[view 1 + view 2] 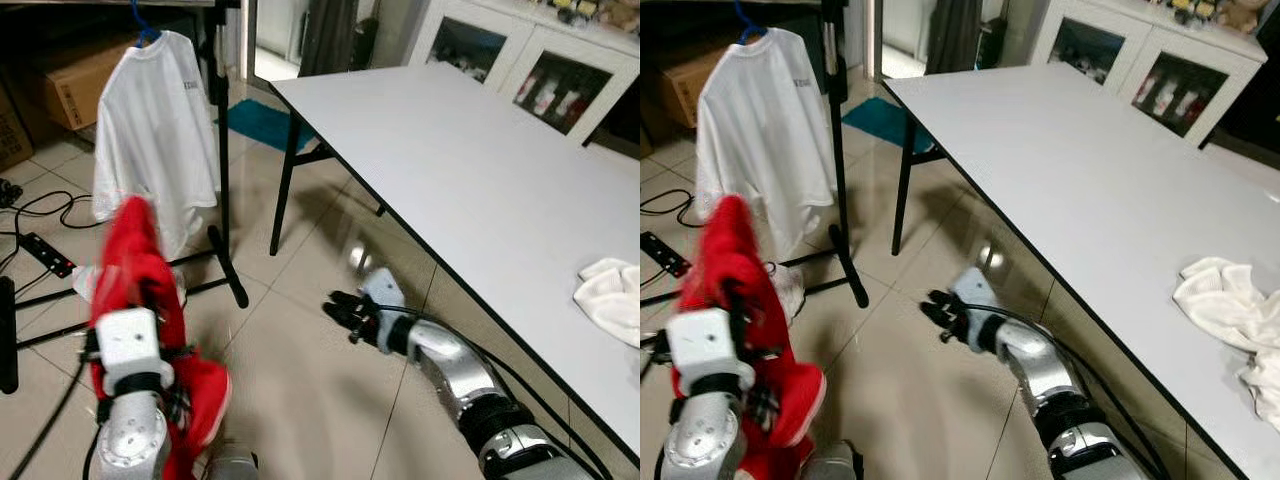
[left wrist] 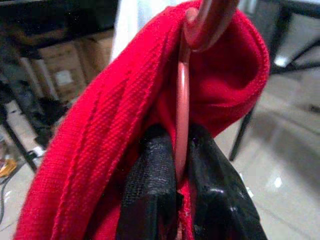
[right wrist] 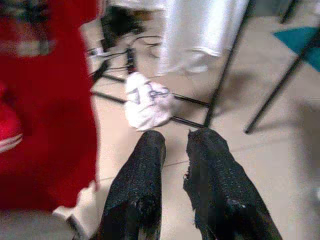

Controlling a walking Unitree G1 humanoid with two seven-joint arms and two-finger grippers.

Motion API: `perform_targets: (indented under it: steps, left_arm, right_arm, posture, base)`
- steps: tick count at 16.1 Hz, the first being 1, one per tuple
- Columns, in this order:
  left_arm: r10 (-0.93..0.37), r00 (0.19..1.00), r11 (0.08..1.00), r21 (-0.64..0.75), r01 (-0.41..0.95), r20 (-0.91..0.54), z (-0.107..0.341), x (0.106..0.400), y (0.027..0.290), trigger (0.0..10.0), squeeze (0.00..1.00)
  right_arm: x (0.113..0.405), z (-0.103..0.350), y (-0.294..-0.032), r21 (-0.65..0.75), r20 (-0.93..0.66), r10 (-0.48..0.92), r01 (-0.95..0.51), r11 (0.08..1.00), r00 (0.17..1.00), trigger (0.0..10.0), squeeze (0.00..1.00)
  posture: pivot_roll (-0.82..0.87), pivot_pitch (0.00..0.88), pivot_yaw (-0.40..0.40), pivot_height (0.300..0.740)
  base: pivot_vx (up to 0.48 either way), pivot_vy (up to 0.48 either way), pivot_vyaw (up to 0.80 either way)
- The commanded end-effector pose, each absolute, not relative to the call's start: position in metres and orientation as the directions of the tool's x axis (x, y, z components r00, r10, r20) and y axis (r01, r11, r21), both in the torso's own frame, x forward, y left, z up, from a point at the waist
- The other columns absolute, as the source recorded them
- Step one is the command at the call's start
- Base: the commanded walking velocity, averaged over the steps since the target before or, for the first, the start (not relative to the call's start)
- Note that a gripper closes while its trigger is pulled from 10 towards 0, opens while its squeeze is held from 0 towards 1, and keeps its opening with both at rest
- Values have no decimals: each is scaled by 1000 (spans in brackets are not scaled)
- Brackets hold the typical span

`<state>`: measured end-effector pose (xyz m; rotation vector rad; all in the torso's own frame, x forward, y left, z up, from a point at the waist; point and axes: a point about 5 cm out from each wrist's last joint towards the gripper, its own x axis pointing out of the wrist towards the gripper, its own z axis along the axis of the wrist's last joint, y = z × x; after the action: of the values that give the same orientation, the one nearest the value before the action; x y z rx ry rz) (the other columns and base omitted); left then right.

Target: Hang hanger

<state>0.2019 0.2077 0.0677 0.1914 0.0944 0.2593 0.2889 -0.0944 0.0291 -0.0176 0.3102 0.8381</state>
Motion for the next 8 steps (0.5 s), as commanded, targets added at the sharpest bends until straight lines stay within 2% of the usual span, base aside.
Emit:
perform_targets:
  steps: [1,3,5,7,8]
  left_arm:
    - [189,981,961,213,-179,-31,72,205,196,10000,0]
    - [77,996,964,259,-66,-33,68,205,190,10000,0]
    - [-62,998,967,245,66,-24,70,212,186,10000,0]
    - [-130,991,966,220,135,-39,64,214,184,10000,0]
    - [-154,981,970,172,173,-118,38,212,185,10000,0]
  right_arm:
    - [296,34,-102,108,-260,691,-691,715,674,10000,0]
    - [304,36,-114,139,-222,570,-552,822,791,10000,0]
    - [302,37,-135,157,-149,466,-445,882,872,10000,0]
    - [288,28,-149,182,-142,419,-392,902,897,10000,0]
    - [260,4,-163,153,-220,396,-369,917,892,10000,0]
  posture:
    - [232,48,-123,740]
    - [197,41,-74,740]
    - [122,42,-10,740]
    - [88,43,16,740]
    - [42,45,43,740]
  base:
    - [0,0,0]
    - [0,0,0]
    - [0,0,0]
    - [0,0,0]
    - [0,0,0]
